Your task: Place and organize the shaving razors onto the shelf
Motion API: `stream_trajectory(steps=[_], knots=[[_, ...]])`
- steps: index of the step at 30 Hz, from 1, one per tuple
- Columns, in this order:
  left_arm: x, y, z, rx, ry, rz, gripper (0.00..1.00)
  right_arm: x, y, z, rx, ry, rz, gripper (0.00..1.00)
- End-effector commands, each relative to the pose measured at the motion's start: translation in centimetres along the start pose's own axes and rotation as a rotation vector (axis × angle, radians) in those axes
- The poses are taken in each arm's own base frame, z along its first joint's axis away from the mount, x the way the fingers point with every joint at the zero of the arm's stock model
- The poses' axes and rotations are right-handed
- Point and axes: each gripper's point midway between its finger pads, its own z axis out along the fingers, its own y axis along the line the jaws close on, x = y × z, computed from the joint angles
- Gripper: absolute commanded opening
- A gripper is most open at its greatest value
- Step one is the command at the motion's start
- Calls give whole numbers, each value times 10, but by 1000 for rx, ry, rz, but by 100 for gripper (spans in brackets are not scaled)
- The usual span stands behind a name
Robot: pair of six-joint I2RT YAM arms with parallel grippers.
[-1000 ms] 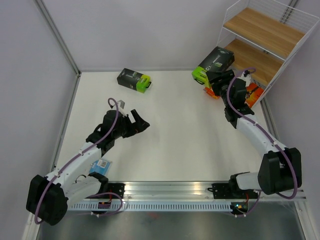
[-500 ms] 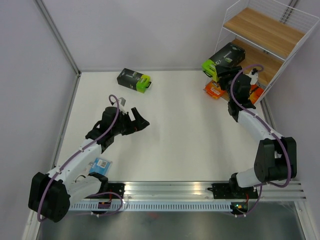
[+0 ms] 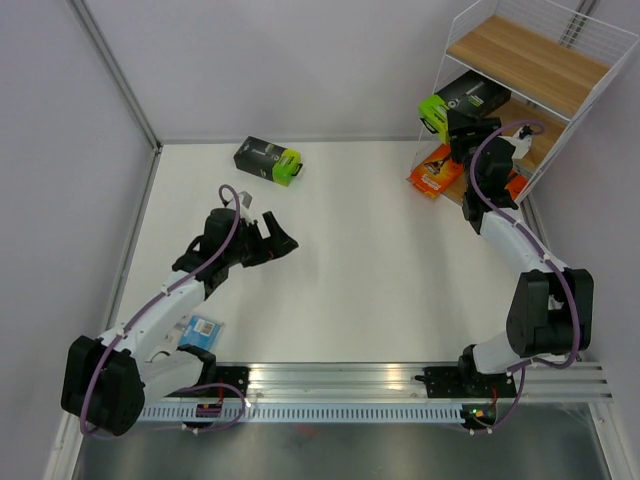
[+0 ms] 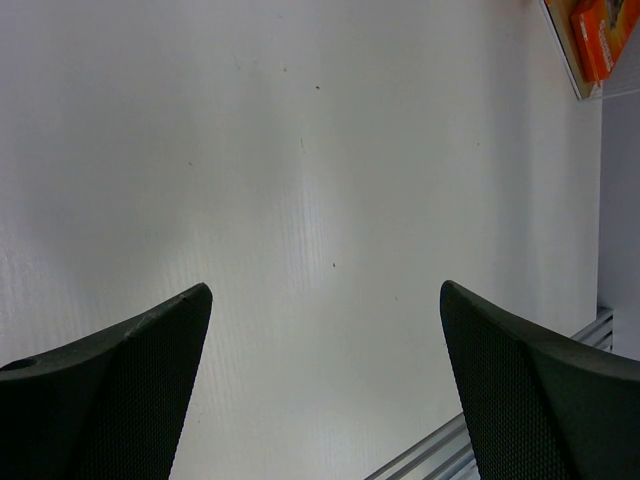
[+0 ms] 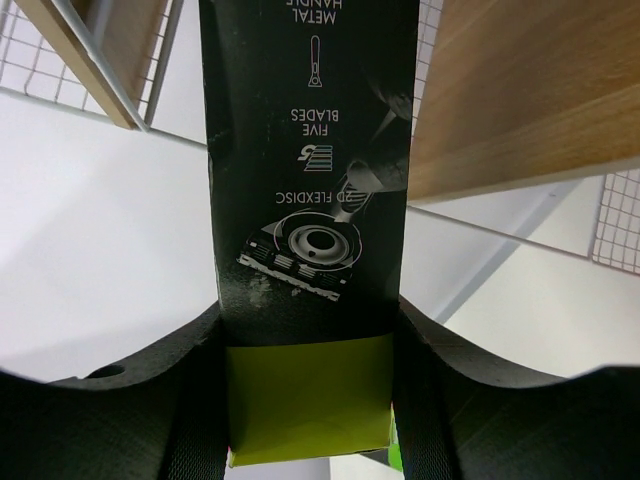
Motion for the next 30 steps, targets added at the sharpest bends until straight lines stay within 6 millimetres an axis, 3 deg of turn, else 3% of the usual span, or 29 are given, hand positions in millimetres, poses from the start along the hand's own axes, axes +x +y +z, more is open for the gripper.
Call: stream_trajectory(steps=[1, 6, 14, 22, 30], knots=[[-18, -13, -2, 43, -32, 49, 100, -33, 63, 2, -190, -104, 61, 29], [-20, -12, -2, 42, -34, 54, 100, -37, 52, 5, -188, -128, 105, 29], [-26, -8, 0, 38, -36, 58, 100, -48, 63, 10, -205, -154, 90, 29], [-24, -7, 2, 45, -22, 45, 100, -53, 45, 11, -104, -185, 95, 29], [-26, -8, 3, 54, -25, 37, 100, -58, 49, 16, -97, -204, 110, 38]])
